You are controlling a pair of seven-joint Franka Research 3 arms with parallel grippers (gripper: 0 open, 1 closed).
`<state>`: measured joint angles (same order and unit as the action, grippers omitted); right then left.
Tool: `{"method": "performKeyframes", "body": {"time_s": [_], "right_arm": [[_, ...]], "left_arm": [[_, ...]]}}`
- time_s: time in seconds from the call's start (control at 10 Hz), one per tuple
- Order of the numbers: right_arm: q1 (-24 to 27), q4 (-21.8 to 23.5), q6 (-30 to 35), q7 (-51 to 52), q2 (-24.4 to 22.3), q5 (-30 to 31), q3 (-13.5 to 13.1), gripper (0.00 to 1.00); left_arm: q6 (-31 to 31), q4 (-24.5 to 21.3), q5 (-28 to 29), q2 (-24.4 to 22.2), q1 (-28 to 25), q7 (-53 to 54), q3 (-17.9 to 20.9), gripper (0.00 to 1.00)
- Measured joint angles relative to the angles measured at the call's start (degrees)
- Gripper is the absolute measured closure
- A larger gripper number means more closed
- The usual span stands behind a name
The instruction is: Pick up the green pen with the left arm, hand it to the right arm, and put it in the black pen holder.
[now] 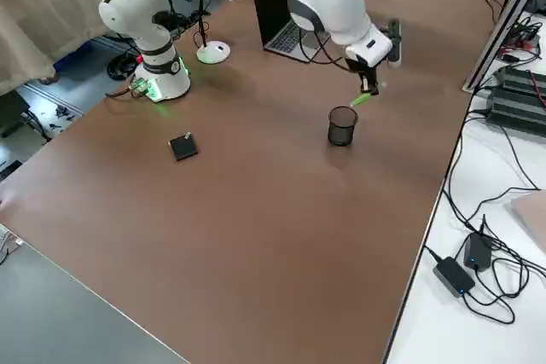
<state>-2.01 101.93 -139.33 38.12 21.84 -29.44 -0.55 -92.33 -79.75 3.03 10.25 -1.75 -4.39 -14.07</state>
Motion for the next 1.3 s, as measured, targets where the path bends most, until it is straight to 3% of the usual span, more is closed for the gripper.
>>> {"method": "performKeyframes", "body": {"time_s": [0.2,0.4,0.7,1.0,1.1,1.2,1.3], "right_arm": [[0.1,0.0,-1.9,2.0,2.8,-0.5,0.0,0.83],[0.1,0.0,-3.2,3.1,4.4,-0.6,0.1,0.83],[0.1,0.0,-3.3,3.6,5.2,-0.6,0.2,0.8],[0.1,0.0,-3.2,3.8,5.3,-0.6,0.3,0.43],[0.1,0.0,-3.2,3.8,5.3,-0.6,0.3,0.38],[0.1,-0.1,-3.2,3.8,5.3,-0.6,0.4,0.26],[0.1,-0.3,-3.1,3.8,5.3,-0.6,0.4,0.26]], "left_arm": [[-5.5,-8.1,-3.7,-3.1,1.8,0.3,5.1,0.0],[-6.7,-12.4,-5.1,-5.3,3.2,4.7,10.1,0.0],[-7.4,-14.3,-2.4,-6.1,3.1,5.7,10.8,0.0],[-8.0,-14.3,-2.2,-7.0,2.1,5.5,10.9,0.0],[-8.3,-14.4,-2.2,-7.0,1.3,5.6,10.8,0.0],[-8.7,-14.5,-2.2,-7.0,0.3,5.8,10.8,0.0],[-8.9,-14.5,-2.2,-7.0,-0.2,5.9,10.8,0.0]]}}
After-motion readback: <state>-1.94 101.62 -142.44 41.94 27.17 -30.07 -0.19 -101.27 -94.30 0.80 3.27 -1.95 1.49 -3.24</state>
